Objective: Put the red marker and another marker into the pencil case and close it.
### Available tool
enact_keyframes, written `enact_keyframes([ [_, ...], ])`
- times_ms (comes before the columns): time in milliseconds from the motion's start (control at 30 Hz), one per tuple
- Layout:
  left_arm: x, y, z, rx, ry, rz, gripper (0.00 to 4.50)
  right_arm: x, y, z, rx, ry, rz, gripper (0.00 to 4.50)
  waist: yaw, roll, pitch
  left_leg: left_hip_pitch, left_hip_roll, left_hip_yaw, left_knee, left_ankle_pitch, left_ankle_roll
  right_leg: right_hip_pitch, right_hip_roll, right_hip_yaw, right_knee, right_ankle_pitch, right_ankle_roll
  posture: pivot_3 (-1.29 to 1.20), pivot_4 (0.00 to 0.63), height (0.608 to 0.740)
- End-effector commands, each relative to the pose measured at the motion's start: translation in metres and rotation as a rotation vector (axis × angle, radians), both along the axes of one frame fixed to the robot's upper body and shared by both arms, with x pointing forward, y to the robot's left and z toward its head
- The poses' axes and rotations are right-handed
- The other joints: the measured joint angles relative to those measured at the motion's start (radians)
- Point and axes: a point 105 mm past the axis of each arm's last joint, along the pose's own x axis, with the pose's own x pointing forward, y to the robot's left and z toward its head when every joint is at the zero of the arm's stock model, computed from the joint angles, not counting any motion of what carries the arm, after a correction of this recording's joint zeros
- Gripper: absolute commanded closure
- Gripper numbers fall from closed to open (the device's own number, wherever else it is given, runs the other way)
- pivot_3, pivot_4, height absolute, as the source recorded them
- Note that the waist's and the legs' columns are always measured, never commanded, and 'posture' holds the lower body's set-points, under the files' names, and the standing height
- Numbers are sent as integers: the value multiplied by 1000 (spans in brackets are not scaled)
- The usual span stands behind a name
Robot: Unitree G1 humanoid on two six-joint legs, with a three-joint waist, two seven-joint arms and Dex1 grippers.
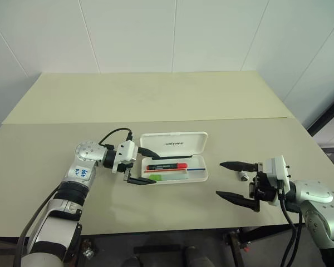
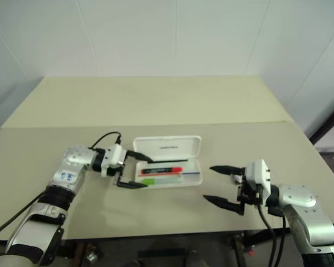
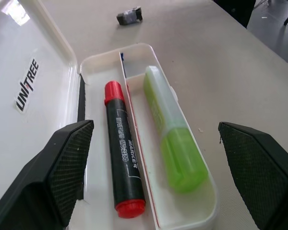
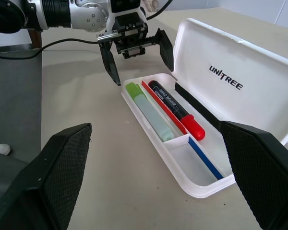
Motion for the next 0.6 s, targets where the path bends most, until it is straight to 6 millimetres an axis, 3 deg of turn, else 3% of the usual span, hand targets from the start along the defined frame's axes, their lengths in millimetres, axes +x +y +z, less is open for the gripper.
enact_keyframes([
  [33,-3,0,9,-44,-34,-1,41,-2,2,4,10,-23,21,0,0,0,0,0,0,0,0,0,0,0,0,0,0,0,0,0,150,740],
  [333,-31,0,33,-191,65,-68,41,-2,1,2,7,-6,28,0,-2,0,0,0,0,0,0,0,0,0,0,0,1,0,0,0,150,740],
  [600,-55,13,68,-238,108,-62,41,17,-20,10,71,-11,-140,0,-3,0,0,1,0,0,1,0,0,0,0,0,4,-2,-3,0,150,740],
])
